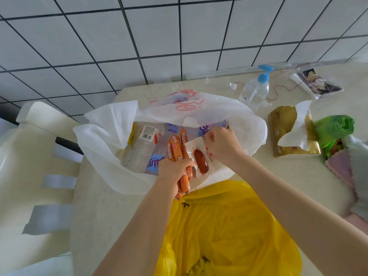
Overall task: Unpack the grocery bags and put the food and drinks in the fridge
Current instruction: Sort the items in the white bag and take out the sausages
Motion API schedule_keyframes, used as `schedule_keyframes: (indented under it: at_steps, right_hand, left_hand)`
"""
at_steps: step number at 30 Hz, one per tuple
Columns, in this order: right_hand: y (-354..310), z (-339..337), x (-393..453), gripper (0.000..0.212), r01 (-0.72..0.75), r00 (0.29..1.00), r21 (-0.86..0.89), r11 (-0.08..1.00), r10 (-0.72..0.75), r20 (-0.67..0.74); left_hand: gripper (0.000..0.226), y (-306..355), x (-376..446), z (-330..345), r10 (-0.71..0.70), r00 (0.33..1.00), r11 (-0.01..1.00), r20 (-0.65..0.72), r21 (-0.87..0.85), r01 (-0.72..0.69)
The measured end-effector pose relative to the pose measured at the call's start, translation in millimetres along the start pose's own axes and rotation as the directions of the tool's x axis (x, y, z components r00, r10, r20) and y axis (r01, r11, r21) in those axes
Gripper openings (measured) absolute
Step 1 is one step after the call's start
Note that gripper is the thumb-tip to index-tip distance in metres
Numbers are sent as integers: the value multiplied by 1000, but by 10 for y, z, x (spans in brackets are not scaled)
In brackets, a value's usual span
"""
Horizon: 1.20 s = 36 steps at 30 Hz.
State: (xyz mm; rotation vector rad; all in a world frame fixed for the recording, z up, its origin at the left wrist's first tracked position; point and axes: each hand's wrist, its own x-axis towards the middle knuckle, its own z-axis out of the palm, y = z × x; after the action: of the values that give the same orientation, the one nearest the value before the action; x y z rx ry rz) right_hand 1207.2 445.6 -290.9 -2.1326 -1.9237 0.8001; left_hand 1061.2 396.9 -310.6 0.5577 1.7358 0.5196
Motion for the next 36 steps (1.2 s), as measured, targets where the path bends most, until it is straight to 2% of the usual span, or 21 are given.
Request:
schedule_keyframes:
  at_steps: [2, 3, 6, 10, 14, 16, 17, 18, 19, 21, 23, 26, 28, 30, 33, 36]
  right_hand:
    - [108, -23, 82, 24, 4, 995, -173, 985, -22, -101]
    - [150, -14, 117, 32, -36, 992, -219, 975, 9, -126]
    - [191, 45, 177, 45, -110, 991, -217, 970, 89, -104]
    - [75, -77, 192, 25, -132, 989, -112, 985, 123, -84]
    - [-39, -190, -47, 17, -68, 992, -79, 994, 60, -110]
    - [-80, -97, -208, 14, 164, 968, -173, 971, -192, -159]
    - [-63, -12, -280, 11, 319, 923, -182, 930, -349, -165]
    - [-66, 42, -366, 10, 432, 879, -151, 889, -452, -151]
    - [-69, 86, -432, 14, 472, 872, -111, 875, -482, -90]
    - [-35, 212, -484, 30, 453, 891, -137, 881, -454, 24]
    - [8, 307, -459, 47, 380, 925, -128, 916, -372, 82]
    - [15, 315, -371, 73, 285, 955, -153, 946, -267, 126]
    - [-3, 324, -347, 88, 272, 960, -193, 943, -250, 127]
    - [-33, 362, -332, 99, 274, 959, -230, 934, -247, 137]
    - [-85, 412, -294, 101, 289, 947, -315, 904, -224, 229]
    - [-202, 415, -271, 90, 289, 941, -371, 882, -189, 282]
  left_hand:
    - [30, 10, 8, 9, 10, 1000, 998, -18, 55, -9]
    - [32, 12, 13, 6, 4, 1000, 997, -27, 72, -2]
    - [29, 6, 24, -17, -14, 1000, 999, -26, 32, 15]
    - [20, 16, -16, -86, 12, 999, 999, -39, 41, -10]
    - [18, 27, -19, -119, 0, 999, 1000, -46, 13, 1]
    - [18, 28, -40, -105, -5, 999, 1000, -36, -10, 5]
    - [16, 36, -60, -95, 3, 999, 1000, -38, -14, -3]
    - [15, 34, -63, -87, 12, 999, 1000, -44, -13, -12]
    - [15, 44, -74, -81, 13, 999, 1000, -51, -8, -13]
    - [17, 68, -83, -80, -7, 998, 1000, -55, 8, 7]
    - [18, 84, -78, -97, -38, 996, 999, -81, 7, 38]
    - [17, 82, -79, -105, -35, 995, 999, -97, -21, 33]
    - [25, 80, -81, -103, -36, 995, 999, -94, -39, 33]
    - [22, 72, -80, -116, -24, 996, 999, -91, -33, 21]
    - [11, 72, -90, -170, -9, 994, 1000, -111, -31, 6]
    - [12, 55, -63, -245, 6, 991, 1000, -130, -22, -9]
